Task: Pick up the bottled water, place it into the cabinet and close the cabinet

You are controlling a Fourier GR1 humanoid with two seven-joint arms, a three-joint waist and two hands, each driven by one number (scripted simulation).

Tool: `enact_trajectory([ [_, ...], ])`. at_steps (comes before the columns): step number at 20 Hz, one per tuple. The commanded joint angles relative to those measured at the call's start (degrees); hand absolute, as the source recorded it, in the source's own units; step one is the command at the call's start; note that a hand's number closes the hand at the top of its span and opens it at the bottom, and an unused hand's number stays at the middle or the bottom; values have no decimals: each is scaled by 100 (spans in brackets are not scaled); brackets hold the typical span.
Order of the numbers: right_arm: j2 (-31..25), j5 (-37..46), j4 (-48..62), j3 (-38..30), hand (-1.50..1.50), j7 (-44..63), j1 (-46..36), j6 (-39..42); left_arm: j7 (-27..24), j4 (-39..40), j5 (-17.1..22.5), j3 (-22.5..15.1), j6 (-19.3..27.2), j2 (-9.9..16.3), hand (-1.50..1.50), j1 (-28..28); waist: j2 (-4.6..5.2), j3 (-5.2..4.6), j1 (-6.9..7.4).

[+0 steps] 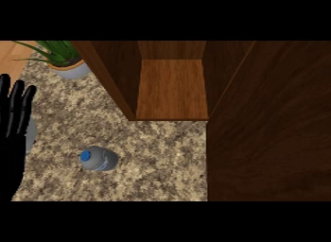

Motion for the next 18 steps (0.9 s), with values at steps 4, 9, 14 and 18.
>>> enact_trajectory([
  [4,-76,80,-160,151,-150,113,526,161,-168,-250,1051,-1020,-1617,334,-150,389,-240,-10,-68],
  [9,36,-902,-350,530,-150,721,848,639,892,-445,2490,-2007,-2637,735,-150,1184,-263,2,-32],
  [14,-317,-1490,-1526,348,-150,1139,1750,942,1227,-1512,3699,-1519,-3040,1657,-150,2184,-261,-3,1],
  [18,-496,-1969,-2118,-24,-150,1566,1865,944,1522,-2269,4282,-1179,-2990,2064,-150,2670,-237,1,29],
])
